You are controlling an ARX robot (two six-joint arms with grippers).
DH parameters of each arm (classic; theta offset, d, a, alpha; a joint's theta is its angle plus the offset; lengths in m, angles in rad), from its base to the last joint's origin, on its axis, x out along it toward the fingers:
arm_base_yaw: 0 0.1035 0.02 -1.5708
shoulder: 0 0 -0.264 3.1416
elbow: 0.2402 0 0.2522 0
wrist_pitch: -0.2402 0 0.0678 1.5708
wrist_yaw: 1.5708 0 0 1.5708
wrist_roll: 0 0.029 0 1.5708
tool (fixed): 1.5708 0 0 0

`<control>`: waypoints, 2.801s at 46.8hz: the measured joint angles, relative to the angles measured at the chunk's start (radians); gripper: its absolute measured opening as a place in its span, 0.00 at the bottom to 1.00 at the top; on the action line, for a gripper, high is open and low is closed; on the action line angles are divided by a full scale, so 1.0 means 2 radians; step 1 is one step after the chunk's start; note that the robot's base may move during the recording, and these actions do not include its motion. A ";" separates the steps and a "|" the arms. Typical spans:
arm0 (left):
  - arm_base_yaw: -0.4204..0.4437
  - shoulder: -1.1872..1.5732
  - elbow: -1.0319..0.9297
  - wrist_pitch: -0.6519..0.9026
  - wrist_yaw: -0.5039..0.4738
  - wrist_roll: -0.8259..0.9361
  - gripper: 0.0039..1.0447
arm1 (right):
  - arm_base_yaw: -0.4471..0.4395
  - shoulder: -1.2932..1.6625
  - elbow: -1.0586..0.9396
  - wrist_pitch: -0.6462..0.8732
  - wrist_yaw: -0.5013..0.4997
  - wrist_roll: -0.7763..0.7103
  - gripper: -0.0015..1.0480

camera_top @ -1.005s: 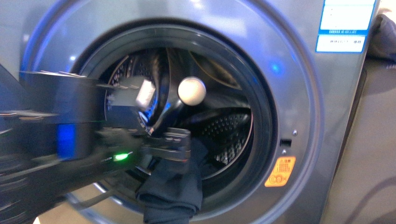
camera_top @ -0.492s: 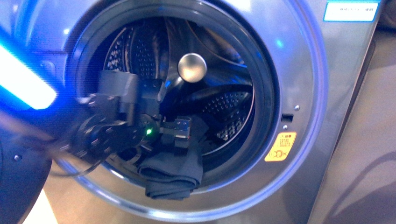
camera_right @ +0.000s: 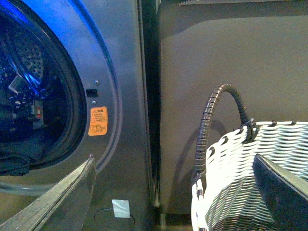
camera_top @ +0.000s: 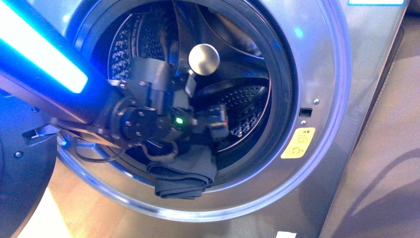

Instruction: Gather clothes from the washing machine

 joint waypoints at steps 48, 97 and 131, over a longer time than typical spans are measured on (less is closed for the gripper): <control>-0.020 0.017 0.063 -0.176 -0.093 0.150 0.84 | 0.000 0.000 0.000 0.000 0.000 0.000 0.93; -0.007 -0.221 -0.272 0.122 -0.061 0.250 0.06 | 0.000 0.000 0.000 0.000 0.000 0.000 0.93; 0.038 -0.537 -0.306 -0.025 0.044 0.203 0.06 | 0.000 0.000 0.000 0.000 0.000 0.000 0.93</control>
